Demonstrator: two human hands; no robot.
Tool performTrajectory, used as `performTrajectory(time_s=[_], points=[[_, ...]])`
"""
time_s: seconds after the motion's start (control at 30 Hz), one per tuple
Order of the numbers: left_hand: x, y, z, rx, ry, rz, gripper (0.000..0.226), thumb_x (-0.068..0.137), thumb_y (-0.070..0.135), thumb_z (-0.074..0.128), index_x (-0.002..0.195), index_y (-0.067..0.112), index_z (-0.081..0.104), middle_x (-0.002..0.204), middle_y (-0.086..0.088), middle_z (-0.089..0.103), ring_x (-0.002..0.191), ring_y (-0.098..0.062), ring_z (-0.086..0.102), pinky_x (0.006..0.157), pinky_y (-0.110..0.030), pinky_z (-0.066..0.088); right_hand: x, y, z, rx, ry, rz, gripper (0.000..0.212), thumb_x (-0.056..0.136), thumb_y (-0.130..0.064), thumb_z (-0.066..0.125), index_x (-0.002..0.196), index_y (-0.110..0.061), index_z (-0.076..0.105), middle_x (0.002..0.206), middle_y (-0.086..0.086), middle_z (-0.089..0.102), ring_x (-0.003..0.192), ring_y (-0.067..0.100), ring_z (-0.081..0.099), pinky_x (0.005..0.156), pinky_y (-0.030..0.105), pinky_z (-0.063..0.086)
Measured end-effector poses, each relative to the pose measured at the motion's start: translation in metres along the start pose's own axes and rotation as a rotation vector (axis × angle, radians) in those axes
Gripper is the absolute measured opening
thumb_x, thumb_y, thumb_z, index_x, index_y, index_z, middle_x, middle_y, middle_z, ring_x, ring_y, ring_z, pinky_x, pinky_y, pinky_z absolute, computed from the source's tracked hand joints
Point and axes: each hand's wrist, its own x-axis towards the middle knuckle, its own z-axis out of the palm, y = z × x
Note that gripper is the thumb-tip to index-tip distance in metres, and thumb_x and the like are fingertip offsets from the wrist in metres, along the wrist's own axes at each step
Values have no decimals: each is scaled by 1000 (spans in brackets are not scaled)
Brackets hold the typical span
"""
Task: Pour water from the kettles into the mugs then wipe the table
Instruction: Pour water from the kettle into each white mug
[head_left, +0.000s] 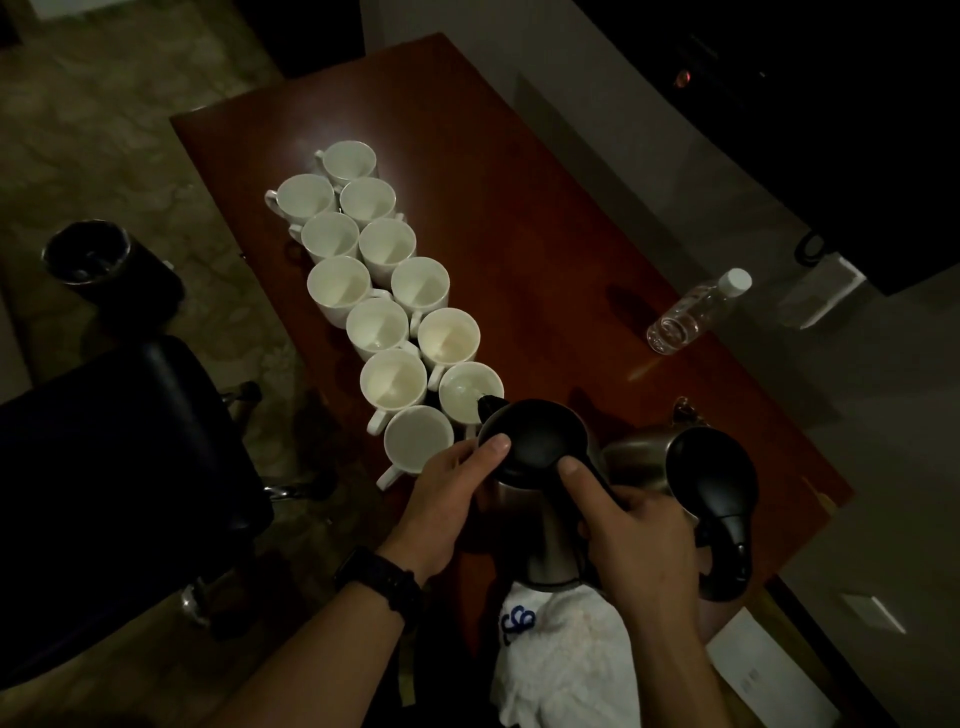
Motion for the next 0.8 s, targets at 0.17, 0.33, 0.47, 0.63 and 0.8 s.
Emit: performTrajectory(time_s=[0.17, 0.33, 0.47, 0.63, 0.8], points=[[1, -1, 0, 9, -7, -10, 55, 75, 60, 77, 111, 19, 78, 115, -14, 76, 111, -29, 72, 95, -43, 54, -1, -1, -1, -4, -9, 9, 82, 58, -88, 54, 59, -6, 59, 52, 17, 56, 41, 15, 46, 51, 35, 37], [2, -2, 0, 0, -9, -9, 63, 71, 63, 80, 113, 15, 77, 115, -15, 76, 111, -31, 72, 102, -50, 54, -1, -1, -1, 22, -12, 12, 79, 59, -87, 57, 55, -8, 56, 51, 18, 54, 42, 18, 45, 53, 38, 39], [2, -1, 0, -5, -8, -7, 65, 76, 57, 76, 120, 9, 73, 117, -18, 75, 113, -33, 71, 107, -55, 50, -2, -2, -1, 15, -17, 18, 75, 59, -87, 57, 49, -13, 55, 50, 19, 53, 41, 18, 44, 52, 38, 39], [1, 1, 1, -4, -5, -3, 66, 76, 56, 75, 122, 8, 72, 117, -18, 75, 114, -33, 71, 109, -57, 49, -1, -2, 0, 18, -12, 18, 79, 58, -87, 57, 56, -8, 57, 51, 19, 54, 42, 18, 45, 52, 38, 39], [2, 1, 0, -4, -2, 3, 67, 76, 56, 74, 122, 8, 72, 117, -17, 75, 114, -33, 71, 106, -53, 51, -1, -4, 0, 10, -17, 17, 72, 59, -87, 57, 48, -15, 56, 50, 17, 54, 39, 15, 45, 52, 37, 39]])
